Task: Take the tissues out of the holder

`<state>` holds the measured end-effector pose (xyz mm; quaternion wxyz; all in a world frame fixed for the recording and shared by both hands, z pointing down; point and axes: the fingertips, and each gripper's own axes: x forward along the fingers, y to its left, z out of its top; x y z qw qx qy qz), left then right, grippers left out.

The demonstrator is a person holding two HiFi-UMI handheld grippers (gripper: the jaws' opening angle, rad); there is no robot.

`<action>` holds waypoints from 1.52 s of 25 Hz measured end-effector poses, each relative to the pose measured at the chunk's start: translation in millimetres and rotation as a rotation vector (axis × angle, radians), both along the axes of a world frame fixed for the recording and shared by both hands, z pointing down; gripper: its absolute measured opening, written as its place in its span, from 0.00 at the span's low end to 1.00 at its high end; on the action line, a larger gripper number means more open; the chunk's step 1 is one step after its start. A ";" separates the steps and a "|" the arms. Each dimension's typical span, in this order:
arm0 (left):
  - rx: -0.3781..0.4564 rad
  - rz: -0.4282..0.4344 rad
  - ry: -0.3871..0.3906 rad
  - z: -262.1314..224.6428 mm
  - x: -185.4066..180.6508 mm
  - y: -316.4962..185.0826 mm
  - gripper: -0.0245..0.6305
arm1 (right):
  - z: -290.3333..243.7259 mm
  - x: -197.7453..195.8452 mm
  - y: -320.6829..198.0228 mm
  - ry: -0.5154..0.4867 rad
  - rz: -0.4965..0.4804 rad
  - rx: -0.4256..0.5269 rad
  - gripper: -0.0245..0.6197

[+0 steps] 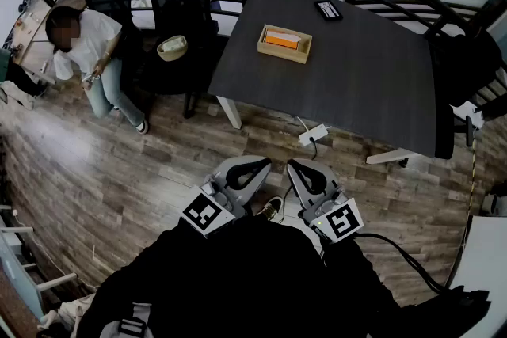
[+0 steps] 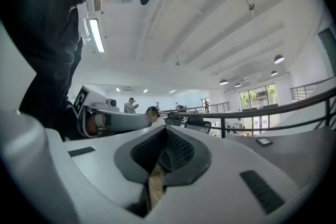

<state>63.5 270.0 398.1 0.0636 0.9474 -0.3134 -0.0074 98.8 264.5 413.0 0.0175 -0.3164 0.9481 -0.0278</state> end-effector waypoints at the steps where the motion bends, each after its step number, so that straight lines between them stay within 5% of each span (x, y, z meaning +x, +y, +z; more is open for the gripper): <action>1: -0.002 -0.001 -0.002 -0.2 1.2 0.1 0.01 | -0.8 1.1 -0.3 -0.001 0.001 0.002 0.04; 22: -0.011 -0.021 -0.016 -2.2 23.5 -20.5 0.01 | -9.5 31.2 -24.0 -0.047 0.004 0.004 0.04; 38: -0.012 0.019 0.021 3.2 -4.9 -149.7 0.01 | -0.4 4.3 -146.9 0.016 0.043 -0.018 0.04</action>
